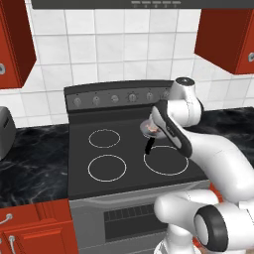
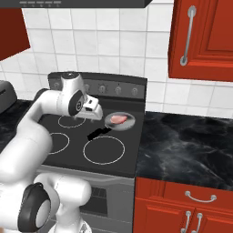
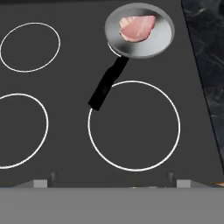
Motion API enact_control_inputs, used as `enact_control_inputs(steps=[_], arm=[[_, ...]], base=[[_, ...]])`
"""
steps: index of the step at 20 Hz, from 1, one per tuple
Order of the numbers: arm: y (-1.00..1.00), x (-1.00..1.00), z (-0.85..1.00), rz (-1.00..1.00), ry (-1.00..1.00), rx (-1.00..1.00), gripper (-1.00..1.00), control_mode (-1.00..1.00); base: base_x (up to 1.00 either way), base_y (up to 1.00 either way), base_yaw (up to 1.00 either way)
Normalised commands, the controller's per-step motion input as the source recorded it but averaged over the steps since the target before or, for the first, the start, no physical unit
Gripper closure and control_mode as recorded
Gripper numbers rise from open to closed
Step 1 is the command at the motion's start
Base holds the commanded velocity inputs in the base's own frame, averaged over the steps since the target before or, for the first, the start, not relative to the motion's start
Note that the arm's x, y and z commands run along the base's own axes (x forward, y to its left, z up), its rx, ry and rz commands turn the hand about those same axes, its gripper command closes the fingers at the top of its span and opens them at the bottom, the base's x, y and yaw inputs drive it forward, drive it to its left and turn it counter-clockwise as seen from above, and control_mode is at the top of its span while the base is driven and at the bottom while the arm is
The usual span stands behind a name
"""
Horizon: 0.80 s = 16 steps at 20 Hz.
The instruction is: Pick up the pan with the steak in it and place it on the dining table. Then place the steak on the plate.
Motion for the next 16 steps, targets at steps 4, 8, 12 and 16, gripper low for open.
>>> enact_control_inputs(steps=[4, 8, 12, 16], arm=[[0.0, 0.38, -0.47, -0.09, 0.0, 0.02, -1.0, -1.0], [0.0, 0.27, -0.47, -0.09, 0.0, 0.03, -1.0, -1.0], [0.0, 0.18, -0.48, -0.09, 0.01, 0.04, -1.0, -1.0], [0.02, 0.17, -0.44, -0.09, 0.0, 0.04, -1.0, -1.0]], base=[[0.0, 0.0, 0.0], [0.0, 0.0, 0.0], [0.0, 0.0, 0.0], [0.0, 0.0, 0.0]])
